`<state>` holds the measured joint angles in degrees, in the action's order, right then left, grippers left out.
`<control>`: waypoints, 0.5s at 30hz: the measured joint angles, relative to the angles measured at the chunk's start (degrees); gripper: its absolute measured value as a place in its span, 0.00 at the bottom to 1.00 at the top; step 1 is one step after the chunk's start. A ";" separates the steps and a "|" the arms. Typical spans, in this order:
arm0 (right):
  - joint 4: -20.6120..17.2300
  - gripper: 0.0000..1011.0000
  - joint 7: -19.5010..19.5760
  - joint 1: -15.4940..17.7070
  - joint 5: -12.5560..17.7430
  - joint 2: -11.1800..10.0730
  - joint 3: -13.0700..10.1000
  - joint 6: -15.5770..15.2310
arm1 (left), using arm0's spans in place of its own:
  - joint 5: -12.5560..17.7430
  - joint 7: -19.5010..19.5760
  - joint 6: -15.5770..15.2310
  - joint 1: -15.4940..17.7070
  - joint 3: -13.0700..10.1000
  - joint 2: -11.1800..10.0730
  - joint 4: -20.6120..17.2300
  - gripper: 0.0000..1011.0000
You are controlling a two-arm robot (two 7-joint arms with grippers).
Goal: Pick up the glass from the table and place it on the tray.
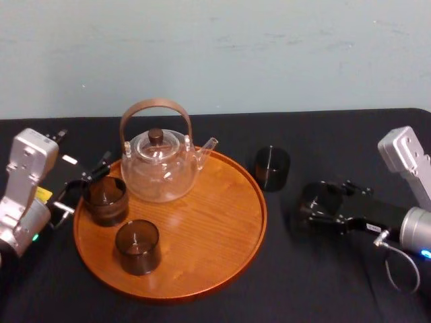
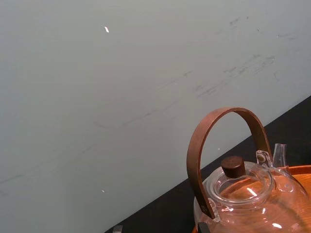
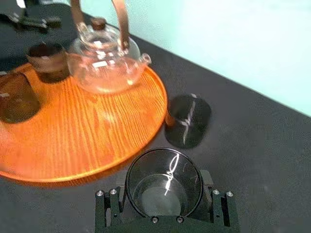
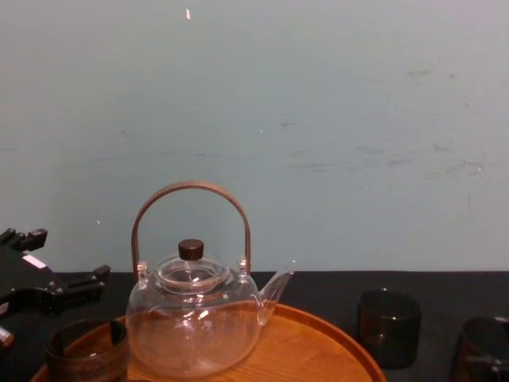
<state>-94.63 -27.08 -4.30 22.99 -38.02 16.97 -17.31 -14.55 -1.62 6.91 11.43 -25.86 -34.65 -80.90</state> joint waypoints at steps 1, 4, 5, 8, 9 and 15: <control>-0.07 0.90 -0.14 -0.20 0.09 0.00 0.13 0.04 | 0.00 0.00 0.00 0.00 0.00 0.00 0.00 0.99; -0.39 0.90 -0.79 -1.47 0.42 0.30 1.02 0.34 | 0.00 0.00 0.00 0.00 0.00 0.00 0.00 0.99; -0.49 0.90 -1.06 -2.11 0.54 0.54 1.57 0.52 | 0.00 0.00 0.00 0.00 0.00 0.00 0.00 0.99; -0.65 0.90 -1.48 -3.28 0.64 1.10 2.73 0.86 | 0.00 0.00 0.00 0.00 0.00 0.00 0.00 0.99; -0.67 0.90 -1.59 -3.60 0.64 1.26 3.05 0.95 | 0.00 0.00 0.00 0.00 0.00 0.00 0.00 0.99; -0.67 0.90 -2.50 -5.92 0.64 2.69 5.97 1.64 | 0.00 0.00 0.00 0.00 0.00 0.00 0.00 0.99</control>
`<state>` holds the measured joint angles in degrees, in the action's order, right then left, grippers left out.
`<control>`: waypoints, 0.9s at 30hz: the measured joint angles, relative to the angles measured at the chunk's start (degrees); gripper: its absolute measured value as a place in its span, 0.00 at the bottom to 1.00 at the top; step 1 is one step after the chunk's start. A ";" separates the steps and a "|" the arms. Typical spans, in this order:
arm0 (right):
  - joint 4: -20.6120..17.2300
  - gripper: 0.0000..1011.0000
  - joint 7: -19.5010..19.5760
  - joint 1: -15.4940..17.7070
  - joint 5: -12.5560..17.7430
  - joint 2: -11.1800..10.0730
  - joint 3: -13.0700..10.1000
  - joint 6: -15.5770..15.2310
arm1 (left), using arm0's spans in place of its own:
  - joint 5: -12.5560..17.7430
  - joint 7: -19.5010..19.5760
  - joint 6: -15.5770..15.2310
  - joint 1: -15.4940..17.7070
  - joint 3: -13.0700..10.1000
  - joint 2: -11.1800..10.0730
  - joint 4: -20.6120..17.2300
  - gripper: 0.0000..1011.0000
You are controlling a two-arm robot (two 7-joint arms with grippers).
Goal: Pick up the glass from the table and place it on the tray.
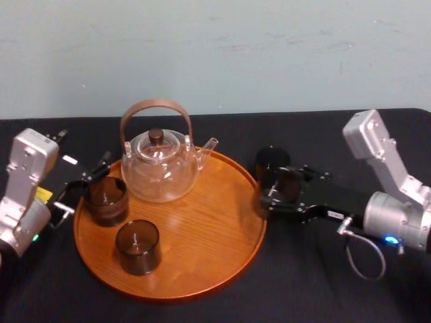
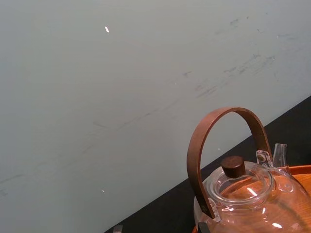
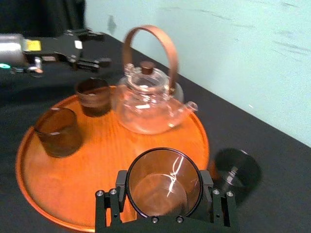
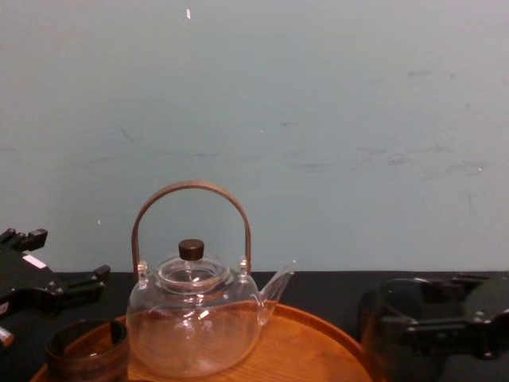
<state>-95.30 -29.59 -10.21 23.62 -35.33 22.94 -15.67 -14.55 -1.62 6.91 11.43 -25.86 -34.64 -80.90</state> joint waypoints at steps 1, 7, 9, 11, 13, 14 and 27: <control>0.02 0.90 -0.20 -0.47 -0.02 0.30 0.69 0.14 | 0.00 0.00 0.00 0.00 0.00 0.00 0.00 0.99; 0.33 0.90 -1.04 -1.99 -0.17 1.27 3.14 0.65 | 0.00 0.00 0.00 0.00 0.00 0.00 0.00 0.99; 0.54 0.90 -1.44 -2.58 -0.23 1.66 4.23 0.76 | 0.00 0.00 0.00 0.00 0.00 0.00 0.00 0.99; 0.71 0.90 -1.71 -2.92 -0.30 1.88 4.93 0.85 | 0.00 0.00 0.00 0.00 0.00 0.00 0.00 0.99; 1.05 0.90 -2.08 -3.39 -0.38 2.16 5.88 0.96 | 0.00 0.00 0.00 0.00 0.00 0.00 0.00 0.99; 1.32 0.90 -2.27 -3.67 -0.46 2.33 6.50 0.98 | 0.00 0.00 0.00 0.00 0.00 0.00 0.00 0.99; 4.08 0.90 -3.28 -5.56 -1.14 3.27 9.99 1.05 | 0.00 0.00 0.00 0.00 -0.01 0.00 0.00 0.99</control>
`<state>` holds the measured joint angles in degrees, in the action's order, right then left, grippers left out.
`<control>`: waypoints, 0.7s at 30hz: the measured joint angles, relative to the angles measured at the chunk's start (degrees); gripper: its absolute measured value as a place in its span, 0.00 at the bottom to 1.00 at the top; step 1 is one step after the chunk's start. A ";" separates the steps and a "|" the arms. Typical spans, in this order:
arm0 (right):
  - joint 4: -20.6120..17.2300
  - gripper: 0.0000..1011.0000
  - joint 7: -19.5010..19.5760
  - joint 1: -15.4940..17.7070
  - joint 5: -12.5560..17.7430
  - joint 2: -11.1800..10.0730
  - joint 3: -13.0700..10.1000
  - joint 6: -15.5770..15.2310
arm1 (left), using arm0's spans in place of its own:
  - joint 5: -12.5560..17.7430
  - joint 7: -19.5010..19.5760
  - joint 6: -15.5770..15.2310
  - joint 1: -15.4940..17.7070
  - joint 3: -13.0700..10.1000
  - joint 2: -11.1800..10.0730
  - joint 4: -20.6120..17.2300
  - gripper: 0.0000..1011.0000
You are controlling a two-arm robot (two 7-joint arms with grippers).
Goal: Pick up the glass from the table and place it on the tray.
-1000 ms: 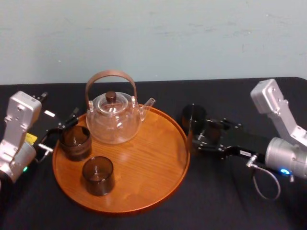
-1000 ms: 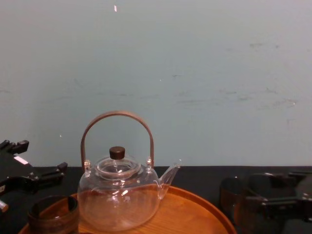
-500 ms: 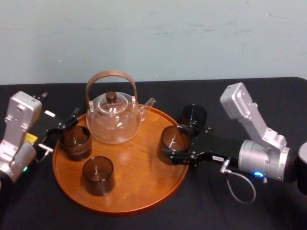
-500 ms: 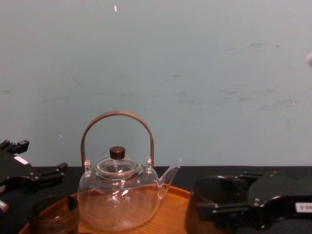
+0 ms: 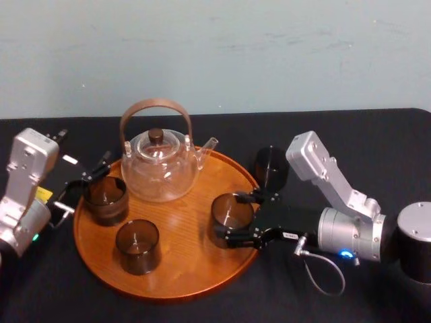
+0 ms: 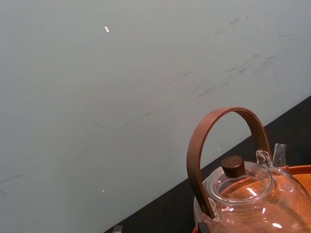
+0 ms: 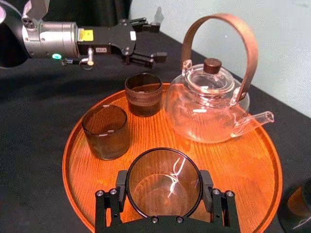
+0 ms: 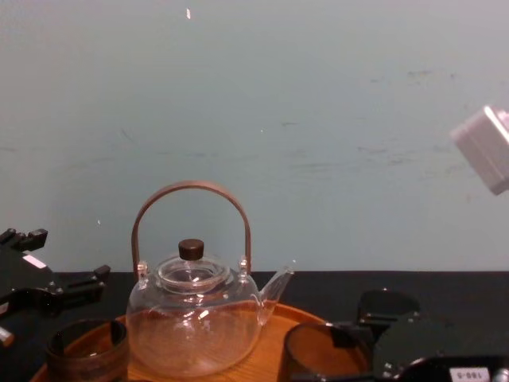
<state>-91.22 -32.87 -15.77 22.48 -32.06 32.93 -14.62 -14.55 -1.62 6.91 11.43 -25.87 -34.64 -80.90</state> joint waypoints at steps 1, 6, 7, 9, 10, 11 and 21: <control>0.12 0.90 -0.09 -0.08 -0.09 0.00 0.14 0.03 | 0.00 0.00 0.00 0.00 0.00 0.00 0.00 0.99; 0.85 0.90 -0.46 -0.41 -0.42 -0.05 0.92 0.26 | 0.00 0.00 0.00 0.00 0.00 0.00 0.00 0.99; 1.18 0.90 -0.58 -0.52 -0.56 -0.04 1.19 0.33 | 0.00 0.00 0.00 0.00 0.00 0.00 0.00 0.99; 1.41 0.90 -0.68 -0.57 -0.62 -0.01 1.38 0.36 | 0.00 0.00 0.00 0.00 0.00 0.00 0.00 0.99; 1.54 0.90 -0.74 -0.60 -0.64 0.01 1.48 0.38 | 0.00 0.00 0.00 0.00 0.00 0.00 0.00 0.99; 1.77 0.90 -0.86 -0.65 -0.65 0.05 1.64 0.43 | 0.00 0.00 0.00 0.00 0.00 0.00 0.00 0.99; 2.89 0.90 -1.76 -0.89 -0.38 0.39 2.43 0.96 | 0.00 0.00 0.00 0.00 0.00 0.00 0.00 0.99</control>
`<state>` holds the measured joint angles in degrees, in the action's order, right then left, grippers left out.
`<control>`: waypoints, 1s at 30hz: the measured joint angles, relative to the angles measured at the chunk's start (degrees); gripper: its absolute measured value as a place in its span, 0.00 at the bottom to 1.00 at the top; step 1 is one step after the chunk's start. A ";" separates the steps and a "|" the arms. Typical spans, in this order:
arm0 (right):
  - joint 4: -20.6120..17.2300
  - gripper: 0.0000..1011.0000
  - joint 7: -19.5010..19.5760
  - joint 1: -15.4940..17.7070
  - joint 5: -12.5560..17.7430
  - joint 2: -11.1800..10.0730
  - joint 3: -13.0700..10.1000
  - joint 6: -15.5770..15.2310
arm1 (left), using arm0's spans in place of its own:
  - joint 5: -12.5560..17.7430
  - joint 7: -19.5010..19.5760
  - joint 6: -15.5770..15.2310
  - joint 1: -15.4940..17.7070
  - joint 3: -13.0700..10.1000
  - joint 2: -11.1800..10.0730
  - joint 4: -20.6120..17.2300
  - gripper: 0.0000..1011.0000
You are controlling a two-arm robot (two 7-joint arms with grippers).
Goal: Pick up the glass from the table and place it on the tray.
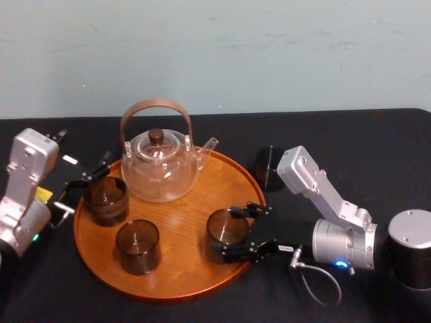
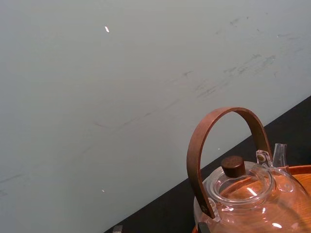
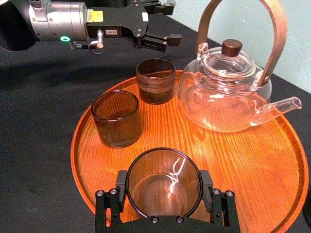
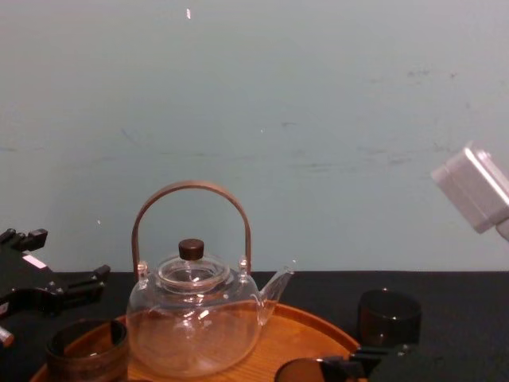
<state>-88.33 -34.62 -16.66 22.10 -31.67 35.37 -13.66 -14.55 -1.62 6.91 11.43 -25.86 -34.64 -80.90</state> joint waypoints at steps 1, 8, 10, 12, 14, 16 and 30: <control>0.07 0.90 -0.03 -0.02 0.02 0.03 0.04 0.02 | 0.00 0.00 0.00 0.00 0.00 0.00 0.00 0.99; 0.71 0.90 -0.14 -0.26 0.21 0.35 0.40 0.18 | 0.00 0.00 0.00 0.00 0.00 0.00 0.00 0.99; 0.89 0.90 -0.12 -0.32 0.23 0.42 0.47 0.18 | 0.00 0.00 0.00 0.00 0.00 0.00 0.00 0.99; 1.09 0.90 -0.12 -0.43 0.24 0.50 0.56 0.20 | 0.00 0.00 0.00 0.00 0.00 0.00 0.00 0.99; 1.18 0.90 -0.12 -0.49 0.25 0.57 0.64 0.20 | 0.00 0.00 0.00 0.00 0.00 0.00 0.00 0.99; 1.37 0.90 -0.12 -0.61 0.28 0.71 0.73 0.21 | 0.00 0.00 0.00 0.00 0.00 0.00 0.00 0.99; 2.00 0.90 0.26 -0.96 -0.16 1.07 1.11 0.68 | 0.00 0.00 0.00 0.00 0.00 0.00 0.00 0.99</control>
<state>-86.33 -34.37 -17.62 21.94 -30.60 36.48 -12.98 -14.55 -1.62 6.91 11.43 -25.86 -34.65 -80.90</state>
